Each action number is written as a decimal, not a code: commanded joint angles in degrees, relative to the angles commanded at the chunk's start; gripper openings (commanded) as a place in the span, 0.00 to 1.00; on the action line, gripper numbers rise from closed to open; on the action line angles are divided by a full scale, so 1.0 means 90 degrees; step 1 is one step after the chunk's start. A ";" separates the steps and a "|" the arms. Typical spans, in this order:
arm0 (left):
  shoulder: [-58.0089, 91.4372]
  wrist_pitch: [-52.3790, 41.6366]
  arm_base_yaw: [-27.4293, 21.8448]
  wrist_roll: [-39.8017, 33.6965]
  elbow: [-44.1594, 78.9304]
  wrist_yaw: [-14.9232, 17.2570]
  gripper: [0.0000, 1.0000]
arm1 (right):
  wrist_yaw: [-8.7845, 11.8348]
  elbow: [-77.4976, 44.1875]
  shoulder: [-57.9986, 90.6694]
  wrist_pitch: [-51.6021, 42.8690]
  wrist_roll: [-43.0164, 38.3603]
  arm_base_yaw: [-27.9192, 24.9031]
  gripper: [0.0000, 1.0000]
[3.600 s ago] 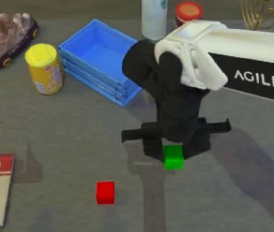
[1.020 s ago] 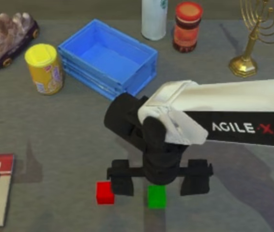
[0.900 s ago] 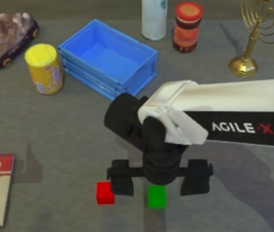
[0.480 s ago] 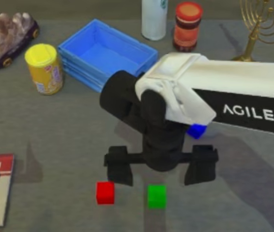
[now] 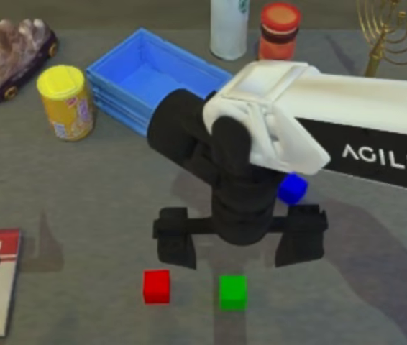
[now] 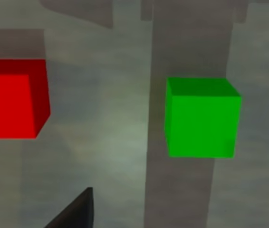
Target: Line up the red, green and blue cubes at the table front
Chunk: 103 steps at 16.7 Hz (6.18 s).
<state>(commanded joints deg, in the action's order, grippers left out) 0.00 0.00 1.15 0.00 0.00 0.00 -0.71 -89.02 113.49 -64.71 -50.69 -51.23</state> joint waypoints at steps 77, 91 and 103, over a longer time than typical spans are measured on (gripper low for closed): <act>0.0000 0.0000 0.0000 0.0000 0.0000 0.0000 1.00 | 0.0147 -0.1963 0.1576 -0.0250 0.7888 0.2483 0.00; 0.0000 0.0000 0.0000 0.0000 0.0000 0.0000 1.00 | 0.0263 0.1792 -0.1398 0.0468 1.0898 0.0988 0.00; 0.0000 0.0000 0.0000 0.0000 0.0000 0.0000 1.00 | 0.0268 0.2718 -0.0896 0.1939 1.0879 0.0988 0.00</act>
<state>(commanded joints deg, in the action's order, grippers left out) 0.00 0.00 1.15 0.00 0.00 0.00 1.70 -64.56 105.42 -47.26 47.23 -42.34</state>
